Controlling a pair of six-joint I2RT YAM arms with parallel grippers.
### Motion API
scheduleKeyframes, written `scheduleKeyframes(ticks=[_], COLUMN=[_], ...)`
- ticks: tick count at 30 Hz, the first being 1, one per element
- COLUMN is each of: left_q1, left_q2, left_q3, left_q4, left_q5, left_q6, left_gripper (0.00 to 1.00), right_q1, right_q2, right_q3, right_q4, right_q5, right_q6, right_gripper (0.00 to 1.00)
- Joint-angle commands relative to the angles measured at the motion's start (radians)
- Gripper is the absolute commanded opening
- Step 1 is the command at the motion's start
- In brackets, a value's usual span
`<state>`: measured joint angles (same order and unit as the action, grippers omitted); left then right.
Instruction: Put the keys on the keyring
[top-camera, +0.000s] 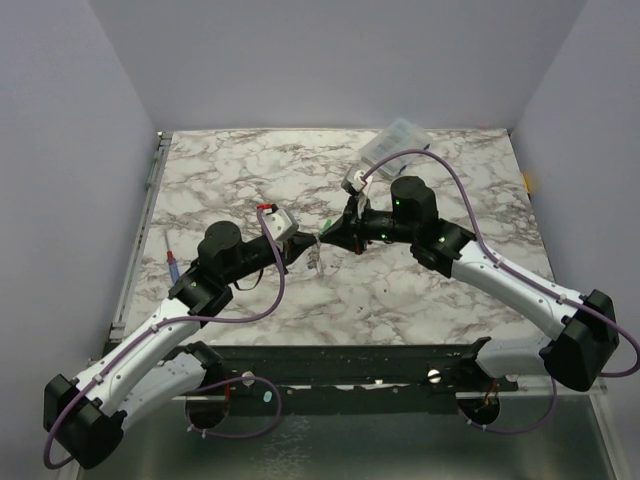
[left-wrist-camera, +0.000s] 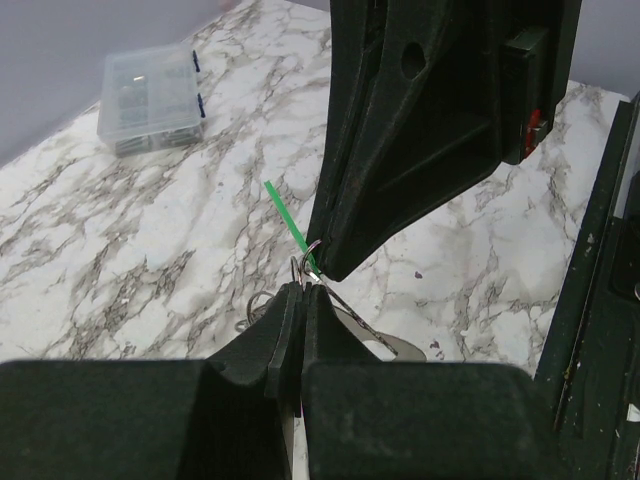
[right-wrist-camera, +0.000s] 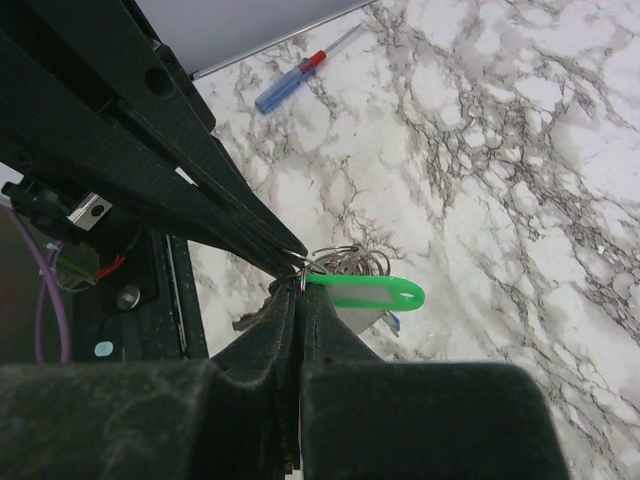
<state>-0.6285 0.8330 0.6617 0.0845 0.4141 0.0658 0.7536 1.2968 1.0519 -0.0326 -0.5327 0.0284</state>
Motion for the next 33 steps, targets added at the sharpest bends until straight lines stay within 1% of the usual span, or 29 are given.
scheduleKeyframes(ticks=[1,19,33], left_q1=[-0.011,-0.011,-0.011], left_q2=[-0.026,-0.023,-0.030], left_q3=[0.000,0.001,0.000], left_q4=[0.047,0.047,0.046], left_q5=[0.027,0.047,0.059], left_q6=[0.009,0.011,0.019], left_gripper=[0.00,0.00,0.00], right_q1=[0.003,0.002,0.001], right_q2=[0.004,-0.008,-0.010], right_q3=[-0.012,0.033,0.075], right_q4=[-0.015,-0.022,-0.058], right_q5=[0.010,0.000,-0.020], right_q6=[0.022,0.040,0.074], right_gripper=[0.01,0.01,0.01])
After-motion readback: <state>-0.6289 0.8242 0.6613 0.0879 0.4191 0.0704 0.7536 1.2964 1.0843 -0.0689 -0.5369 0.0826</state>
